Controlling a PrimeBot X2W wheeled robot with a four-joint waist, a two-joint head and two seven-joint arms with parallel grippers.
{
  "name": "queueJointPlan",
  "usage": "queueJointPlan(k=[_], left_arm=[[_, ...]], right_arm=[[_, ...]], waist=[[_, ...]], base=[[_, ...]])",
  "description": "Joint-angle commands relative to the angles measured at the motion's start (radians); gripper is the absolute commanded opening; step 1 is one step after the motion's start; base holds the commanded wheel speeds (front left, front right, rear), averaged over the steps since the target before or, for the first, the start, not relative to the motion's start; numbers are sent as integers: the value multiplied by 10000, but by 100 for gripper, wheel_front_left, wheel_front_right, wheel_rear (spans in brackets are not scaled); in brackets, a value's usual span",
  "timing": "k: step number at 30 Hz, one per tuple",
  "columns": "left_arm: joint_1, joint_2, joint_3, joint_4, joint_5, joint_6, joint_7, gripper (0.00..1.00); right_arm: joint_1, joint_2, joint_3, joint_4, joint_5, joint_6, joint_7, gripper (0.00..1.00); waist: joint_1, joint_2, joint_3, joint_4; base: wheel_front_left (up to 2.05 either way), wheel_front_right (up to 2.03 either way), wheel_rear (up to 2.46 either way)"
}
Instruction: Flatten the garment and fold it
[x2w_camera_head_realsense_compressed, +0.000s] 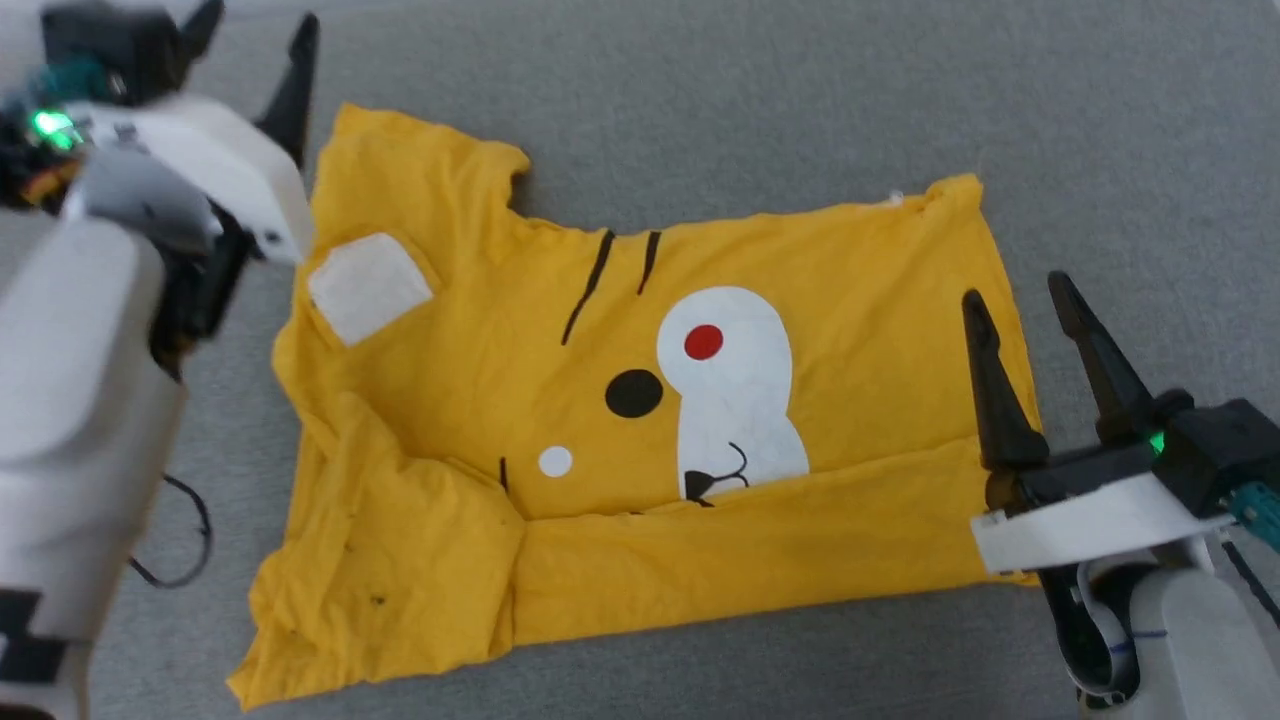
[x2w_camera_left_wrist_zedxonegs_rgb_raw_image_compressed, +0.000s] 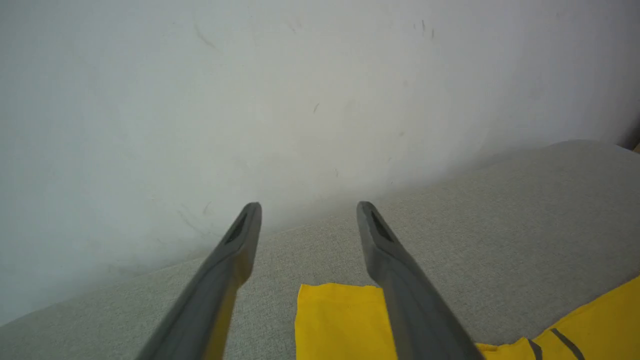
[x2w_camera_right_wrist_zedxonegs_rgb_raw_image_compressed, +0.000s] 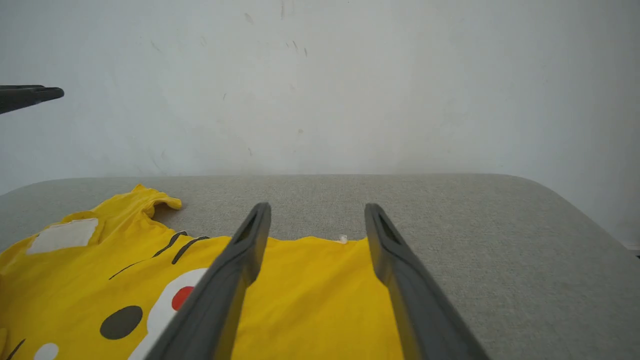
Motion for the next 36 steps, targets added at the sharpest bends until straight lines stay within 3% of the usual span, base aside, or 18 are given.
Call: queueJointPlan(k=[1,8,14,20,21,22,23,24,30,36], left_arm=[[-403,148,-113,264,38,-134,438,100],[-2253,658,-174,1414,-262,-353,3310,100],[-2435,1037,-171,1697,-602,347,5934,100],[-1931,1403,-160,1003,-1103,899,8016,100],[-1837,1460,-154,832,-1189,970,8294,51],[-1737,1513,-156,646,-1268,1020,8537,15],[-1737,1513,-156,646,-1268,1020,8537,15],[-1638,1556,-143,448,-1359,1070,8741,0],[-1268,1776,-113,-726,-1468,1257,8998,0],[-1198,1833,-127,-1275,-1447,1297,8906,0]], right_arm=[[-245,63,98,8,86,-11,-41,100],[-869,211,467,275,154,-11,-180,100],[-1133,297,690,532,346,-11,-397,100],[-1249,330,709,697,404,-11,-526,100],[-1291,333,702,719,399,-11,-519,100],[-1359,334,696,729,374,-11,-501,100],[-1359,334,696,729,374,-11,-501,100],[-1448,335,685,737,337,-11,-466,100],[-2767,162,502,953,60,-11,471,100],[-5109,212,195,2329,270,-11,3134,100]], waist=[[-4,0,1228,-947],[-4,0,2182,-1691],[-4,0,2558,-2009],[-4,0,2684,-2021],[-4,0,2694,-2003],[-4,0,2700,-1981],[-4,0,2700,-1981],[-4,0,2703,-1961],[-4,0,2761,-1832],[-4,0,2810,-1728]], base=[[0,0,0],[0,0,0],[0,0,0],[0,0,0],[0,0,0],[0,0,0],[0,0,0],[0,0,0],[0,0,0],[0,0,0]])
